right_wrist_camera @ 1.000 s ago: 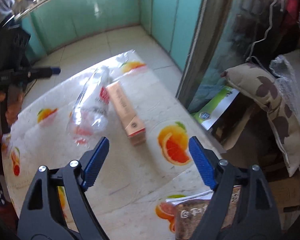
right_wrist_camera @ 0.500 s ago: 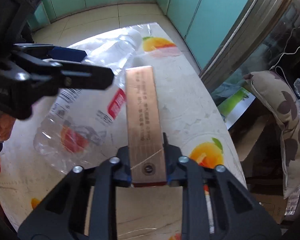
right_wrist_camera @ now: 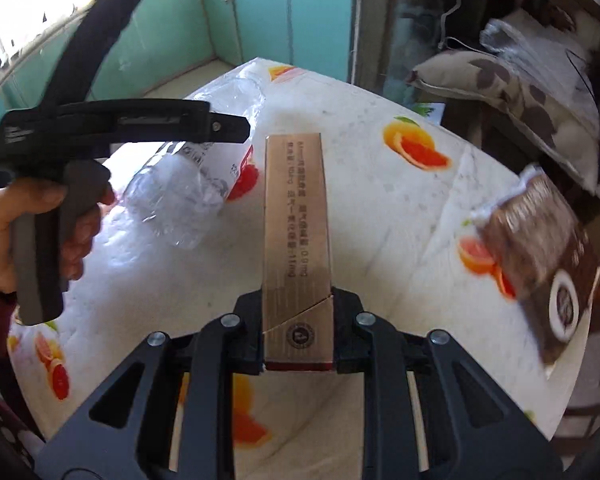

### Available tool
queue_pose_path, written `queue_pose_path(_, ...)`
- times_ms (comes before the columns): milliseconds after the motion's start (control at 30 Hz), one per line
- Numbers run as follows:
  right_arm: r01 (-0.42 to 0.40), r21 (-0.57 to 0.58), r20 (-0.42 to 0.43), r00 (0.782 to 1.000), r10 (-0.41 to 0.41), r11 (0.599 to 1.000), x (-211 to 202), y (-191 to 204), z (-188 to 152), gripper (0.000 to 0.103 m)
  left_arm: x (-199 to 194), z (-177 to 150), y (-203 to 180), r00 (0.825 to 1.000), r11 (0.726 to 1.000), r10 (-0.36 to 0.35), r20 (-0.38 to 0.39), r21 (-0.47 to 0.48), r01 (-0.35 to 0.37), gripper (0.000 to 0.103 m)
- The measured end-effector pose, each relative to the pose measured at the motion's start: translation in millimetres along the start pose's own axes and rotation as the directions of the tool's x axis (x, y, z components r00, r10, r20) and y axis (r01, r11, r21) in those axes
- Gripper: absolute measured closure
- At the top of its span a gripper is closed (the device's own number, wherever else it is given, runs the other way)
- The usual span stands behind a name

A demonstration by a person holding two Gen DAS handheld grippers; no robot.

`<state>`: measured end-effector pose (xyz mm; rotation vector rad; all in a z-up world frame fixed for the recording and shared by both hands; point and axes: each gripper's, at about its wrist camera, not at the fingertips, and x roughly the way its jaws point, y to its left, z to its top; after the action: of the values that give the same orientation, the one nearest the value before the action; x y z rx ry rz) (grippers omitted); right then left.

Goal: Collect trash
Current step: 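Grasp the copper-coloured box with the right tool while the left tool grasps the plastic water bottle, then carry the water bottle and copper box over to the red bin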

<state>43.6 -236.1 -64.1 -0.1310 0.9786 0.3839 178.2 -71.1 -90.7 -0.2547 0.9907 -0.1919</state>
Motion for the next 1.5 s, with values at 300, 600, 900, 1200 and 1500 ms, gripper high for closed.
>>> queue_pose_path(300, 0.002, 0.172, 0.107, 0.994, -0.020, 0.985, -34.4, 1.4, -34.7, 0.081, -1.7, -16.9, -18.1, 0.997, 0.996, 0.073, 0.025, 0.056, -0.075, 0.014)
queue_pose_path(600, 0.018, 0.143, 0.150, 0.988, -0.040, 0.989, -40.6, 19.3, -40.4, 0.081, -24.0, -45.4, -8.0, 0.998, 0.996, 0.066, 0.023, 0.055, -0.067, 0.016)
queue_pose_path(900, 0.028, 0.164, 0.264, 0.962, -0.071, 0.986, -61.4, 45.1, -42.7, 0.081, -51.0, -71.1, -3.9, 0.996, 0.983, 0.037, 0.087, 0.174, -0.052, 0.045)
queue_pose_path(1200, 0.087, 0.199, 0.334, 0.930, -0.151, 0.976, -74.5, 80.0, -54.7, 0.081, -126.0, -103.2, 10.7, 0.973, 0.957, -0.062, 0.223, 0.291, -0.006, 0.046)
queue_pose_path(1500, 0.139, 0.257, 0.358, 0.906, -0.228, 0.956, -80.5, 109.3, -58.2, 0.081, -150.0, -109.2, 37.7, 0.951, 0.960, -0.118, 0.286, 0.279, 0.035, 0.046)
